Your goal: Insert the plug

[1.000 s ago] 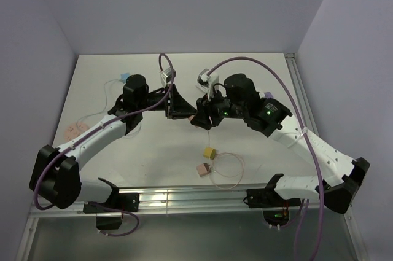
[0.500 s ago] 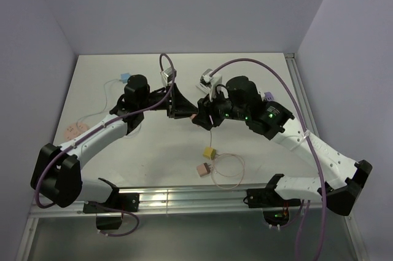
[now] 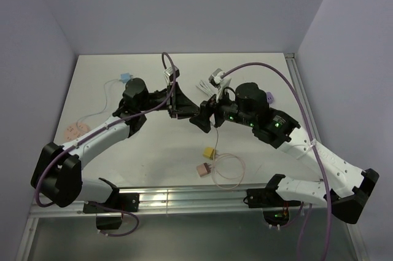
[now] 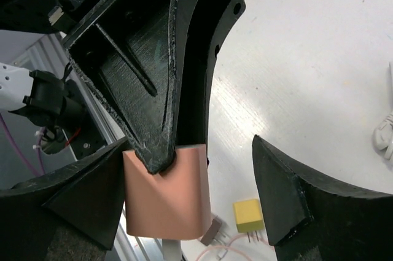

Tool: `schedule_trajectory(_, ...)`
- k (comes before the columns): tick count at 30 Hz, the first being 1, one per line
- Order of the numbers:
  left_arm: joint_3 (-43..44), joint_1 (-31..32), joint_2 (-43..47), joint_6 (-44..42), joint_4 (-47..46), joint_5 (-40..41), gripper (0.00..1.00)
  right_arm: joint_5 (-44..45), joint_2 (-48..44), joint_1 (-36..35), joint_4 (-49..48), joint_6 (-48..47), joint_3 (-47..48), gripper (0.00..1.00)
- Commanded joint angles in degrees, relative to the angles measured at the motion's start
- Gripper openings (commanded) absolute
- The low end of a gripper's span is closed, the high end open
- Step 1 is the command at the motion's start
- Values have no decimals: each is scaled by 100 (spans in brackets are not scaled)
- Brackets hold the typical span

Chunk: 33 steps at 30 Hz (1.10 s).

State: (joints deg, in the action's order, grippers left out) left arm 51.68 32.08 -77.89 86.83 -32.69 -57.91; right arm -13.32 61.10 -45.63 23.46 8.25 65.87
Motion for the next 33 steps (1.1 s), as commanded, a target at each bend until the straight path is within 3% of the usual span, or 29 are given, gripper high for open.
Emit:
schedule_trajectory(1,-254,-87,2,510,-861,-256,0,286,-432,45,-385,-25,-275,82)
schedule_trajectory(10,-791,-351,-60,1809,-1932,148,0,287,-1495,45,-1826,229,-1576,83)
schedule_trajectory(21,-1072,-369,-113,2295,-2480,324,0,233,-1355,36,-1916,414,-1595,81)
schedule_trajectory(23,-932,-360,-69,1928,-2331,272,0,504,-1233,45,-1723,677,-1394,81)
schedule_trajectory(24,-853,-369,-43,1682,-1817,263,0,1011,-1180,45,-1557,852,-1244,81)
schedule_trajectory(28,-318,-369,265,-335,-87,526,0,1815,-995,63,-161,2177,-400,81)
schedule_trajectory(31,-36,-386,432,-1279,831,877,0,1431,-1266,63,-70,2626,-215,81)
schedule_trajectory(33,-9,-404,441,-1449,878,939,0,1219,-1355,63,-122,2909,-223,81)
